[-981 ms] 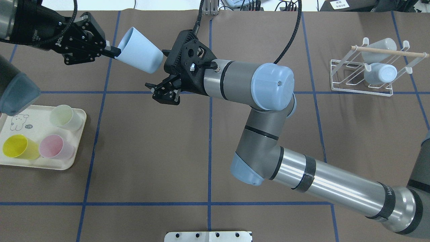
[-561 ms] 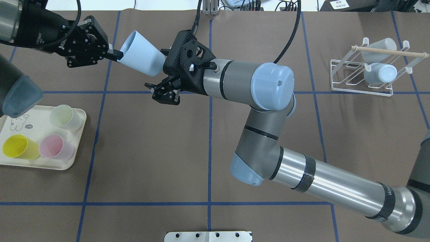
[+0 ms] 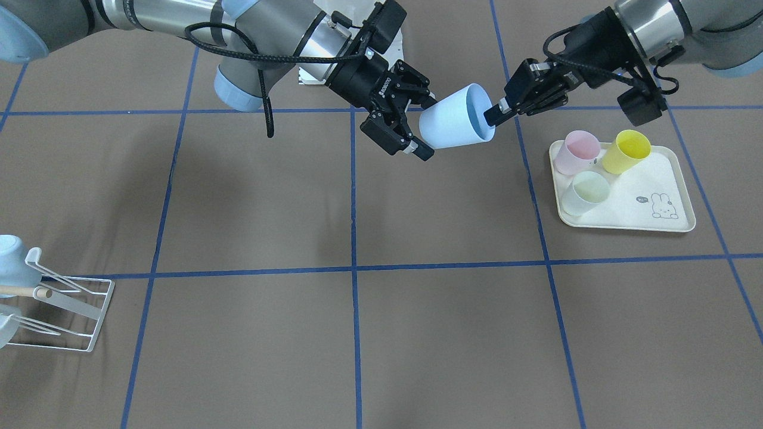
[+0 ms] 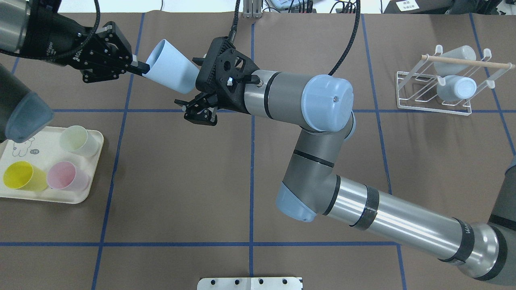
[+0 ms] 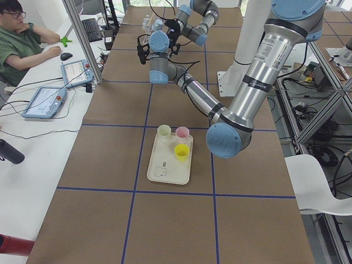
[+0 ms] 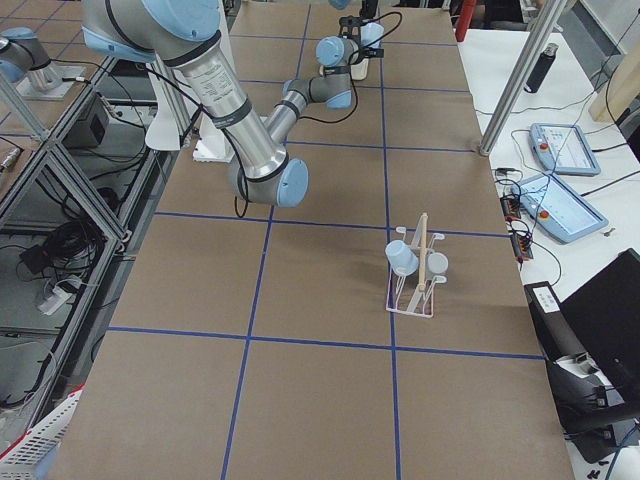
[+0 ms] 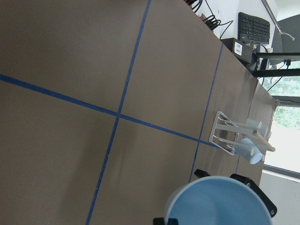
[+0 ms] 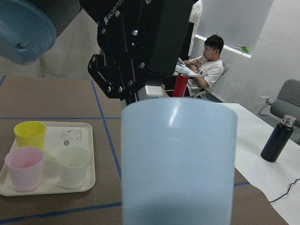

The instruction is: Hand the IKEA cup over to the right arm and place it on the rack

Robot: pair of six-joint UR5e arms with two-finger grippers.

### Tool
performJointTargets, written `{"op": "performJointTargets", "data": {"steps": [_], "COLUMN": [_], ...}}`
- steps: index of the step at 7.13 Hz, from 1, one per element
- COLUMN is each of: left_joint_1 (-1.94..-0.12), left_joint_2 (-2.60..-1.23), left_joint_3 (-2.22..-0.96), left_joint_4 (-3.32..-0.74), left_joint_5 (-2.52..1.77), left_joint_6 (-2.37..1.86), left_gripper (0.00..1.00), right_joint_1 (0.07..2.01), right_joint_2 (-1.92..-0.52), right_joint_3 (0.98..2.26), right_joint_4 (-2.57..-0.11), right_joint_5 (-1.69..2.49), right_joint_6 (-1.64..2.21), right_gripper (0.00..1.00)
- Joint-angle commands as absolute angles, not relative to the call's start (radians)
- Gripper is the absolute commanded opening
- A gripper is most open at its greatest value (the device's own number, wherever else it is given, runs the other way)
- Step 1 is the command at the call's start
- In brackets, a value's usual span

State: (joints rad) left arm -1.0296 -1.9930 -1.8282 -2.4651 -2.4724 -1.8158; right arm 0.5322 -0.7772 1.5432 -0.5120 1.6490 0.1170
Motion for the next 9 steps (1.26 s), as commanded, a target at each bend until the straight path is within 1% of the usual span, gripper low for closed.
{"op": "performJointTargets", "data": {"steps": [1, 3, 5, 8, 9], "left_joint_1": [-1.028, -1.019, -1.017, -1.017, -1.017], "left_joint_2": [-1.999, -2.0, -2.003, -2.003, -2.003], "left_joint_3": [-1.822, -1.821, -1.819, -1.818, -1.818], "left_joint_4": [-2.465, -2.465, -2.465, -2.465, -2.465], "left_joint_5": [-2.471, -2.47, -2.468, -2.468, -2.468], "left_joint_6": [-1.813, -1.812, -1.81, -1.807, -1.807], "left_gripper": [0.0, 0.0, 0.0, 0.0, 0.0], "right_joint_1": [0.531, 0.531, 0.531, 0.531, 0.531], "right_joint_2": [-0.776, -0.775, -0.775, -0.773, -0.773], "right_joint_3": [1.543, 1.543, 1.542, 1.543, 1.543], "right_joint_4": [-0.512, -0.512, -0.512, -0.512, -0.512], "right_joint_5": [1.649, 1.649, 1.649, 1.649, 1.649], "right_joint_6": [0.103, 0.103, 0.103, 0.104, 0.104], "right_gripper": [0.98, 0.96, 0.89, 0.75, 0.67]}}
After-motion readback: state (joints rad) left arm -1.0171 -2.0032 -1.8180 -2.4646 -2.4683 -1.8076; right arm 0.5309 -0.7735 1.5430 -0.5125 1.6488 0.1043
